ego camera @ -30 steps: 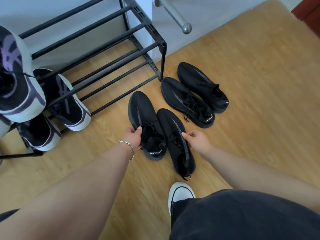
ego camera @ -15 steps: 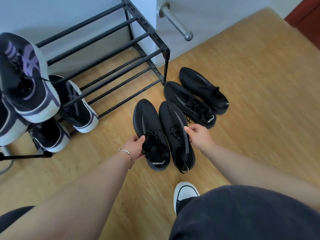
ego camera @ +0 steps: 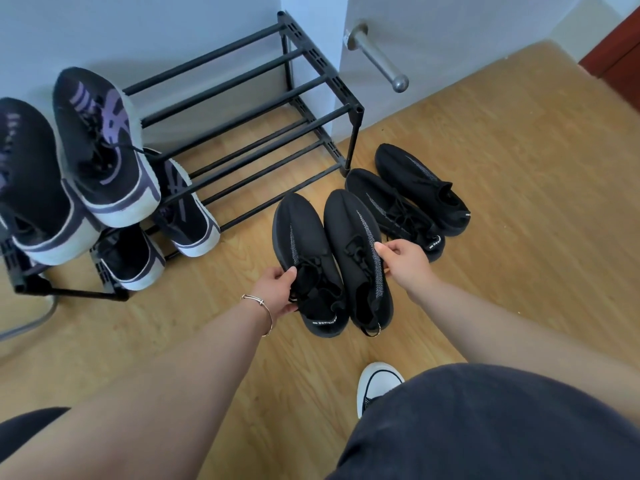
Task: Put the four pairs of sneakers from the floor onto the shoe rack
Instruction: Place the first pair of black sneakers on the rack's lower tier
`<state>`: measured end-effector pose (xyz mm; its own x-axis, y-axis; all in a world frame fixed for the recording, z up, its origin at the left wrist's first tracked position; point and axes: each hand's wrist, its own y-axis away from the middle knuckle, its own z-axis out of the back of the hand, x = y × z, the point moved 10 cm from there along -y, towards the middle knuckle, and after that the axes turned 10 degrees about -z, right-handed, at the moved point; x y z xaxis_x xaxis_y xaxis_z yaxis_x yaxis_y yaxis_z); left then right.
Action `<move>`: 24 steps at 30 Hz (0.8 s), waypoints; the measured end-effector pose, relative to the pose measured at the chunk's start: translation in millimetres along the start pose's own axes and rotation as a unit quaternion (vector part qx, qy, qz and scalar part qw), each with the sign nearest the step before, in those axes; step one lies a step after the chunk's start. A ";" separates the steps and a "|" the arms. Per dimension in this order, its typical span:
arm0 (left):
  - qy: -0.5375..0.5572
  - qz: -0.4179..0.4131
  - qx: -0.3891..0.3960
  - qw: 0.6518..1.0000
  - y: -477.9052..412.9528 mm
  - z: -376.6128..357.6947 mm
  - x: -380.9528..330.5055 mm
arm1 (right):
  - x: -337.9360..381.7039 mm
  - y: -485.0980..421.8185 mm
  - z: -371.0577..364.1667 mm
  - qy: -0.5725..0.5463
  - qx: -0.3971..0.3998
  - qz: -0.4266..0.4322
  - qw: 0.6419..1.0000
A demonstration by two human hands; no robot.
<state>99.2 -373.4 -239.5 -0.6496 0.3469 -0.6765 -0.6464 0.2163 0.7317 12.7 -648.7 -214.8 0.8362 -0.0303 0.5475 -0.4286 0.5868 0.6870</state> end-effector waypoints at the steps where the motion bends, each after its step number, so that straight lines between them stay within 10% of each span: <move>1: 0.000 0.000 -0.003 1.000 -2.5 2.1 -1.7 | 5.6 -2.0 -1.3 0.001 0.000 0.005 1.000; 24: -0.076 -0.012 -0.153 0.985 -91.4 63.1 -77.8 | 151.1 -110.2 -79.2 0.114 0.039 0.037 0.992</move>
<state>234.1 -362.5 -248.5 -0.5799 0.4833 -0.6558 -0.7663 -0.0505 0.6405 213.3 -653.9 -245.6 0.8530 0.1998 0.4821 -0.5100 0.5156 0.6885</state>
